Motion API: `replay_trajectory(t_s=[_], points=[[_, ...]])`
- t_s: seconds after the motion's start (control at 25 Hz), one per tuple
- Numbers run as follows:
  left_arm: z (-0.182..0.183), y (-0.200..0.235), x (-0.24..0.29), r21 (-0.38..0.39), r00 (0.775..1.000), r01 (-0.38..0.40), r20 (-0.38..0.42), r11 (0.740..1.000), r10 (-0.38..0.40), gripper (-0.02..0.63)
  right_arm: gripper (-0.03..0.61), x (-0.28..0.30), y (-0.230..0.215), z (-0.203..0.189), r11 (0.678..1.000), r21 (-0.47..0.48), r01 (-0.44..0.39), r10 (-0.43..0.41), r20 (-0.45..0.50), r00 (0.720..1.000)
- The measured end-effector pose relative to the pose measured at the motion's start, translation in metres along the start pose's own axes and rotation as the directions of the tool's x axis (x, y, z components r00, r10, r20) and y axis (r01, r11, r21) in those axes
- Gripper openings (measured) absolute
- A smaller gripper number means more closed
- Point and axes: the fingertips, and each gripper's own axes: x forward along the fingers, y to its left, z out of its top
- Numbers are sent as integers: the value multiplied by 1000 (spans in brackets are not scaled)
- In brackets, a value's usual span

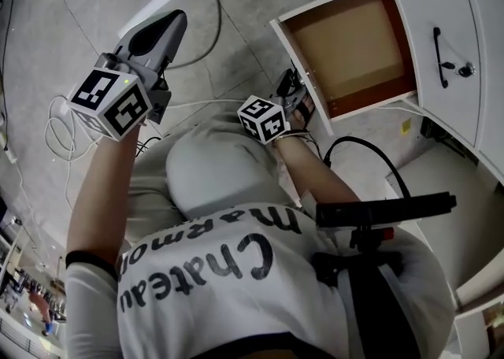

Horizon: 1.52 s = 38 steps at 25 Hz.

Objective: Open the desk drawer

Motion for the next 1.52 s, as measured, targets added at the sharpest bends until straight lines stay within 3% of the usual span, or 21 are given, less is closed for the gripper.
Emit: replay_trajectory(t_s=[0.36, 0.52, 0.72, 1.12, 1.52], points=[[-3, 1, 7, 54, 999, 28, -25, 998, -26, 14, 71, 3, 6, -3, 1000, -7, -5, 5, 7, 1000], [-2, 7, 9, 55, 1000, -14, -1, 998, 15, 14, 104, 3, 10, -7, 1000, -1, -15, 15, -20, 1000], [-20, -3, -2, 63, 996, -62, -60, 996, 66, 14, 117, 4, 9, -6, 1000, 16, -3, 4, -46, 999], [-48, -25, -41, -67, 995, -82, -66, 994, 77, 14, 117, -20, 7, -11, 999, 24, -22, 24, -98, 995], [-90, -87, -63, -218, 987, -94, -151, 971, 62, 14, 115, -88, -16, -2, 994, 15, -110, 111, -120, 987]])
